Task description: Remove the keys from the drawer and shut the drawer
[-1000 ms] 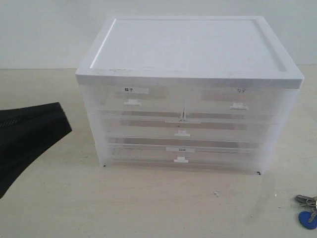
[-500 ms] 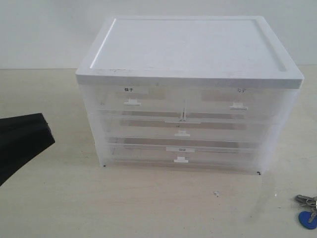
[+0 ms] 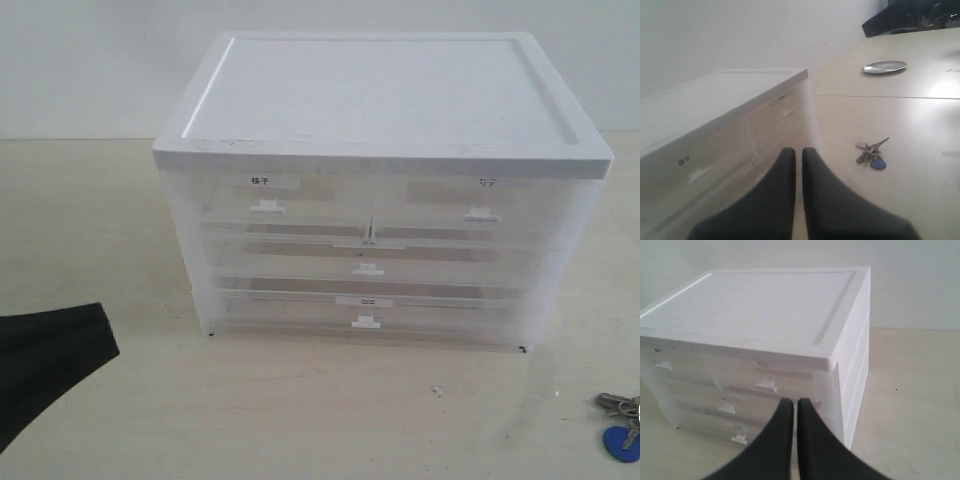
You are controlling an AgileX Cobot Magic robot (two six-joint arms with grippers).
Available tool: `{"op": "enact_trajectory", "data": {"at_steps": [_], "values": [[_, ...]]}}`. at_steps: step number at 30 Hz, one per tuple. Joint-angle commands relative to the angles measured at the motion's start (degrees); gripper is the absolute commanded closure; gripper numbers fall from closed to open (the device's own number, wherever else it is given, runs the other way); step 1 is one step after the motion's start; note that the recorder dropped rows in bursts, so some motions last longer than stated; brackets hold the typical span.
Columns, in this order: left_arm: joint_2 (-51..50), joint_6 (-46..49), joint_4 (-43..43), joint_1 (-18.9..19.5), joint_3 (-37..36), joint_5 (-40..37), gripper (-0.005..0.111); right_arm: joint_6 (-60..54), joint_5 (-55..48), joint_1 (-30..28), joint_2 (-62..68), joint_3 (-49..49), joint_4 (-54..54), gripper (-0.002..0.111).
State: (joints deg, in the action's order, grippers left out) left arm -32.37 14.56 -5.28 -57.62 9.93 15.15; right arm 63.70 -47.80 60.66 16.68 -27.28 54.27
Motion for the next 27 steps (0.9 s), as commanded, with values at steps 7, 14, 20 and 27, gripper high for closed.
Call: {"op": "enact_trajectory", "data": {"at_steps": [7,14,20,27], "values": [[8.3,-7.1,0.3,13.2,-6.5,0.2,0.102,0.3,-0.5,-0.1,-0.1,-0.3,0.2,0.108],[17.1,-16.2,0.2,29.7,-9.1,-0.1,0.102,0.3,-0.5,-0.1,-0.1,-0.3,0.2,0.108],[20.8,-23.2,0.2,44.1,-9.9,-1.5,0.102,0.3,-0.5,-0.1,-0.1,-0.3,0.2,0.108],[25.1,-25.3,0.2,56.1,-9.9,-6.9,0.102,0.3,-0.5,-0.1,-0.1,-0.3,0.2,0.108]]}}
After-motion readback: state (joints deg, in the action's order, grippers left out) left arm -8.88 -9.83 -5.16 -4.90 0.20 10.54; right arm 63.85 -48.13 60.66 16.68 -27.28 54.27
